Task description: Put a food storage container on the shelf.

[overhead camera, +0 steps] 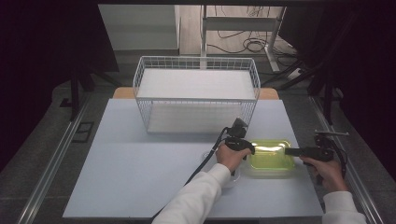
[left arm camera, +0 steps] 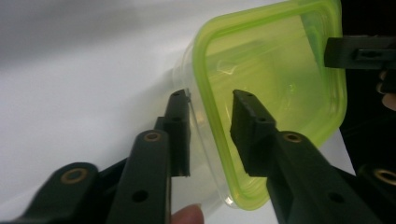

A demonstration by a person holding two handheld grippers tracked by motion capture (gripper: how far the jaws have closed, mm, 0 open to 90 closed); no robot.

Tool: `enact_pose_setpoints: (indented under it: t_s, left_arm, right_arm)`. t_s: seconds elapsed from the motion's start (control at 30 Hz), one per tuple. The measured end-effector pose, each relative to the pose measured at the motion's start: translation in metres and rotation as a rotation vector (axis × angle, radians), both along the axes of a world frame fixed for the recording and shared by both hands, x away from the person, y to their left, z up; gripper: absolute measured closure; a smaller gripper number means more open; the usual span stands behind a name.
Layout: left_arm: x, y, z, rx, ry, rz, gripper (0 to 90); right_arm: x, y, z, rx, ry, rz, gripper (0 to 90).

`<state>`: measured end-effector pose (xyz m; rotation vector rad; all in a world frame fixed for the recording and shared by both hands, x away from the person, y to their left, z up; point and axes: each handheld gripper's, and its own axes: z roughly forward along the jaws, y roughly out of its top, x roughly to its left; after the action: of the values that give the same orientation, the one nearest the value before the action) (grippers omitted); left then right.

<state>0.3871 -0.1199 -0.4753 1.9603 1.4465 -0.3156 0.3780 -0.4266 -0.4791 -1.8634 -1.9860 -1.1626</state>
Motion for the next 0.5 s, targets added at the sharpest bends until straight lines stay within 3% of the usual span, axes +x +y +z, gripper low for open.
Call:
enact_pose_setpoints:
  t_s: [0.03,0.1,0.33,0.5]
  left_arm:
    - [0.0000,0.0014,0.0011,-0.015,-0.007,0.013,72.0]
    - [-0.0001,0.0022,0.0014,-0.013,-0.008,0.010,74.1]
    - [-0.0008,0.0050,-0.0010,-0.041,0.002,0.008,76.1]
    - [-0.0017,0.0073,0.0014,-0.054,-0.013,0.006,78.1]
  right_arm:
    - [-0.0001,-0.0008,0.0001,-0.011,-0.018,-0.003,74.4]
    - [-0.0006,-0.0005,0.0006,-0.003,-0.004,-0.005,74.5]
    - [-0.0011,0.0005,0.0027,-0.020,-0.020,0.008,74.6]
    - [-0.0014,0.0009,0.0052,-0.021,-0.037,0.017,74.5]
